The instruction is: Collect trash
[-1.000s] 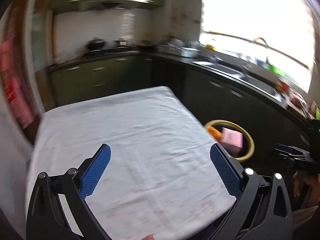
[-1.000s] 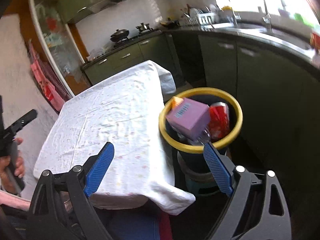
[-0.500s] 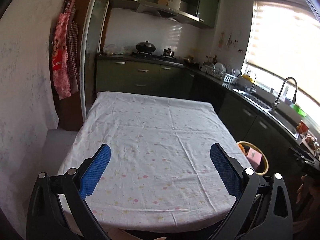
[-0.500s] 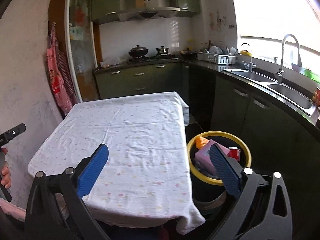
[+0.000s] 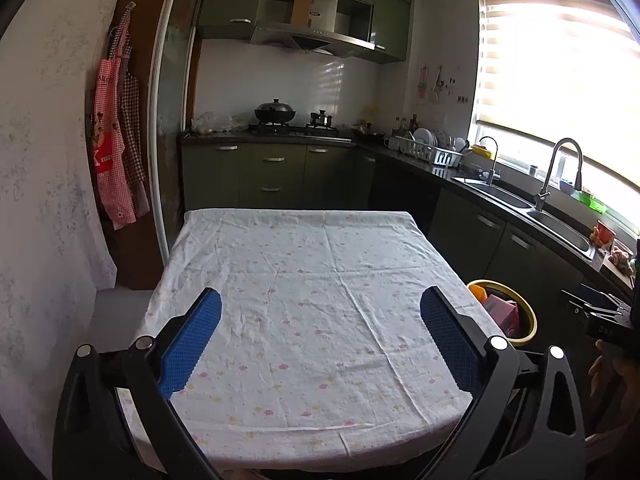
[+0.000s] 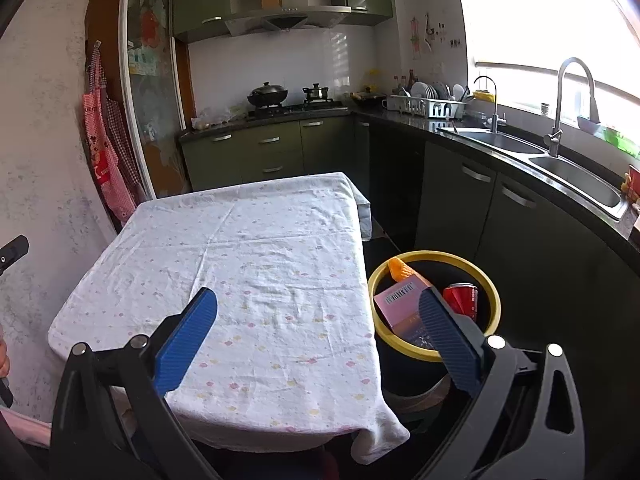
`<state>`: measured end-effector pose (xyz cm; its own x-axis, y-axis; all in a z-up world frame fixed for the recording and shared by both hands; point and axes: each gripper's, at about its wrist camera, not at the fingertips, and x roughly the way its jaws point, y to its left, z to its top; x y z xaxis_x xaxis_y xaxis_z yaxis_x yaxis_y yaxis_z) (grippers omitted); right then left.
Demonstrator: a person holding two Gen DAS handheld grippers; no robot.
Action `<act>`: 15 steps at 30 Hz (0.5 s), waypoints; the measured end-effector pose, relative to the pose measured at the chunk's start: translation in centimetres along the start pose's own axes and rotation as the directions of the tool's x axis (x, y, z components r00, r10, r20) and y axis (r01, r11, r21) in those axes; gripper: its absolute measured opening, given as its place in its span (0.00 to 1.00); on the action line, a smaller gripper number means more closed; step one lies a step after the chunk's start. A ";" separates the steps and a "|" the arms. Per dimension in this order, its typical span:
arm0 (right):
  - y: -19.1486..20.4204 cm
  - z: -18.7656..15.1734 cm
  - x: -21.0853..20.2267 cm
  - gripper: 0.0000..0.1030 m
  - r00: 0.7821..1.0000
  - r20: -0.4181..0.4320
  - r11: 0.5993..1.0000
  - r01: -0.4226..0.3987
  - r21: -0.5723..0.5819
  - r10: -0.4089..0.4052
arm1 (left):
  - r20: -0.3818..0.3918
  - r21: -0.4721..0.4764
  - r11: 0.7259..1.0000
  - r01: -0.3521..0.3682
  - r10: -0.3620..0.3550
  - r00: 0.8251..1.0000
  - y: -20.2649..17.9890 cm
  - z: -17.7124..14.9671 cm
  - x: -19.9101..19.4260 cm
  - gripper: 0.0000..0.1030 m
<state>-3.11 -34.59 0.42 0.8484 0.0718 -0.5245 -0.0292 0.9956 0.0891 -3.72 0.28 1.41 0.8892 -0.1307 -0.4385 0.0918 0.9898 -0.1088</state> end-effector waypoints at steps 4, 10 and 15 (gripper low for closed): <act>0.0 0.0 0.0 0.93 1.000 0.000 1.000 0.000 -0.001 0.000 | -0.001 -0.002 1.000 -0.003 0.003 1.000 0.1 0.0 0.1 0.95; 0.0 -0.1 0.0 0.93 1.000 0.000 1.000 -0.001 0.000 0.001 | 0.004 -0.003 1.000 -0.011 0.011 1.000 0.3 0.0 0.0 0.95; 0.0 0.0 0.2 0.93 1.000 -0.001 1.000 -0.001 0.000 0.001 | 0.010 0.001 1.000 -0.010 0.010 1.000 0.1 0.1 -0.1 0.95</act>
<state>-2.96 -34.60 0.27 0.8478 0.0733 -0.5252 -0.0301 0.9955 0.0902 -3.78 0.44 1.54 0.8944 -0.1199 -0.4309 0.0828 0.9911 -0.1037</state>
